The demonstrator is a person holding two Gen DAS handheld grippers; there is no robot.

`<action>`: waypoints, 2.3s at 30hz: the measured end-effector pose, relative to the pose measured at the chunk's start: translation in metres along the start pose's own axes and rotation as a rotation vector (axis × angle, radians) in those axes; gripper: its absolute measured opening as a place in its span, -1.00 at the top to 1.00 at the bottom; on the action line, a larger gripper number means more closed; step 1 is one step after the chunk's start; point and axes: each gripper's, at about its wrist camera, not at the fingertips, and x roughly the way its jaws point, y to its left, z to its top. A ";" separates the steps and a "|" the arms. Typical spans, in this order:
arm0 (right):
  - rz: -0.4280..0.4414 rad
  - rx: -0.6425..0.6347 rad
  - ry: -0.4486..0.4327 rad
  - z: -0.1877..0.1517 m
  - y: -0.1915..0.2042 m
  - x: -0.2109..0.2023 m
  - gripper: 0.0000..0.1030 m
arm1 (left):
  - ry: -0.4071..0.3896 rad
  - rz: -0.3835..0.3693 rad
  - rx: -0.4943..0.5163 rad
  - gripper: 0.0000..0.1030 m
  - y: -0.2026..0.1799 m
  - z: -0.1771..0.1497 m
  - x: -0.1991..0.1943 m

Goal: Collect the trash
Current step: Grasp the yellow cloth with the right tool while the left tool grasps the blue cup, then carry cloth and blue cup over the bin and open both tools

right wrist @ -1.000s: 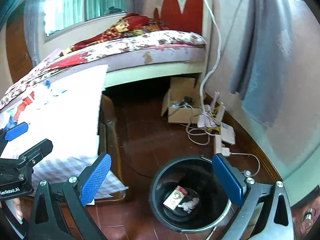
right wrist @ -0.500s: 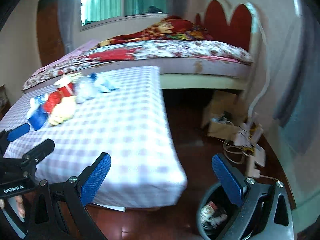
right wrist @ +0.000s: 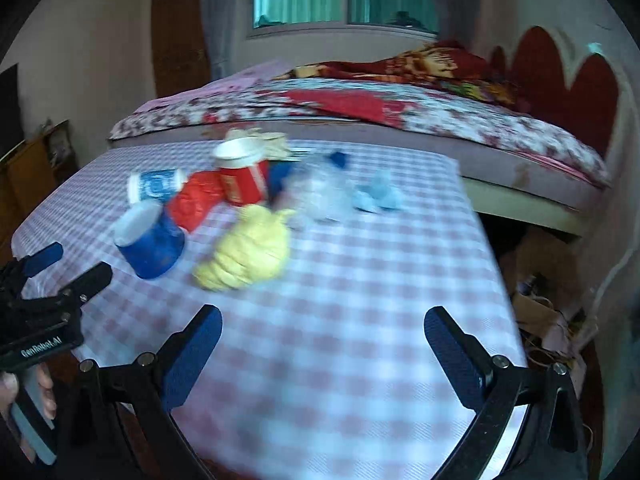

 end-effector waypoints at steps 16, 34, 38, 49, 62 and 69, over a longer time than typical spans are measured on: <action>0.089 -0.013 0.113 0.033 0.028 0.086 -0.50 | 0.029 -0.065 -0.024 -0.98 0.002 0.010 0.039; 0.084 -0.001 0.116 0.025 0.008 0.082 0.13 | 0.121 -0.142 -0.048 -0.53 -0.006 0.019 0.069; 0.074 -0.013 0.071 0.021 0.007 0.067 0.16 | 0.069 -0.141 -0.008 -0.53 -0.015 0.016 0.047; 0.000 -0.036 -0.078 -0.001 -0.014 0.000 0.16 | -0.034 -0.219 0.050 -0.53 -0.056 0.009 -0.004; -0.140 0.065 -0.139 -0.046 -0.081 -0.078 0.16 | -0.065 -0.373 0.155 -0.53 -0.133 -0.002 -0.042; -0.219 0.130 -0.149 -0.077 -0.119 -0.110 0.16 | -0.082 -0.463 0.215 -0.53 -0.184 -0.008 -0.063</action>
